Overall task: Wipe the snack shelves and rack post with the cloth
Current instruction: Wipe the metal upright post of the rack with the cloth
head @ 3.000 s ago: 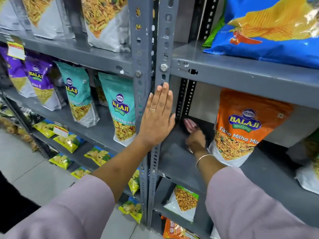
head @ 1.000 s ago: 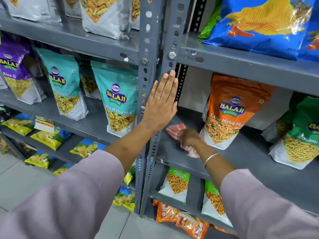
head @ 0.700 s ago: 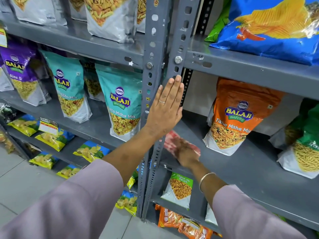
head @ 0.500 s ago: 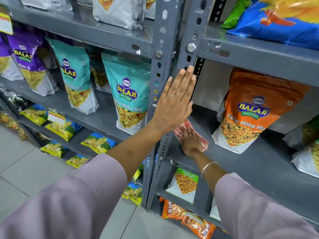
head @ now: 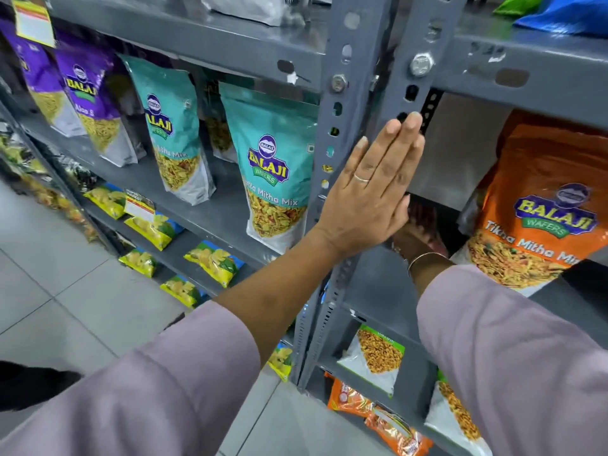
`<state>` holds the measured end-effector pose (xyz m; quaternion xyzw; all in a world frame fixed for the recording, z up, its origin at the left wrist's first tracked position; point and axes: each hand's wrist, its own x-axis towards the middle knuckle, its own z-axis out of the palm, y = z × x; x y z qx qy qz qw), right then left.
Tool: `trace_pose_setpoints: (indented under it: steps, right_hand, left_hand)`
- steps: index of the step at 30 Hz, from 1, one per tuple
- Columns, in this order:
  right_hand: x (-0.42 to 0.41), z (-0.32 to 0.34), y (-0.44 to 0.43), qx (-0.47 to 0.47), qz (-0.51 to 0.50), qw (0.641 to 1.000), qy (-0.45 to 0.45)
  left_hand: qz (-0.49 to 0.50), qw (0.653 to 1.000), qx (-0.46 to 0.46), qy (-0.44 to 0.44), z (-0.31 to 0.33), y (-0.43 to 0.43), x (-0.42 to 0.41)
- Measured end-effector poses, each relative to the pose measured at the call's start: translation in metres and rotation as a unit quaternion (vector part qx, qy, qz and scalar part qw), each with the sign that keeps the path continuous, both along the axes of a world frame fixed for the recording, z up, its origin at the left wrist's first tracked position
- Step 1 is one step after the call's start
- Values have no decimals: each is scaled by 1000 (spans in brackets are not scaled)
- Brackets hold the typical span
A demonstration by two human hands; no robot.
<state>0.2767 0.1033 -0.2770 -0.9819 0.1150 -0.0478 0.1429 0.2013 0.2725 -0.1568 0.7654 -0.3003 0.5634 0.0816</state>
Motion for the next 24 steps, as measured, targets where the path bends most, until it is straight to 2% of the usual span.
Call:
trace_pose_setpoints:
  steps: [1, 3, 6, 9, 13, 16, 19, 22, 24]
  right_hand:
    - [4, -1, 3, 10, 36, 999, -14]
    - [11, -6, 4, -46, 67, 996, 22]
    - [21, -9, -11, -55, -61, 994, 79]
    - [21, -12, -14, -60, -29, 994, 89]
    - [29, -13, -30, -11, -9, 995, 94]
    - [43, -9, -41, -90, -28, 992, 85]
    - [40, -4, -32, -149, 11, 985, 82]
    - [23, -10, -15, -19, 7, 990, 139]
    - [8, -16, -6, 47, 1, 990, 135]
  left_hand:
    - [0, 1000, 0, 0, -1, 0, 0]
    - [1, 1000, -1, -3, -2, 0, 2]
    - [3, 1000, 1, -16, -2, -1, 3]
    - [-6, 1000, -9, -22, -3, -2, 4]
    - [-1, 1000, -18, -24, -7, -1, 6]
    - [-11, 999, -10, -31, -10, -1, 7]
    - [-10, 1000, -9, -21, -8, -1, 7]
    - [-18, 1000, -9, -2, -6, 0, 4]
    - [-16, 1000, -1, 5, -6, 1, 3]
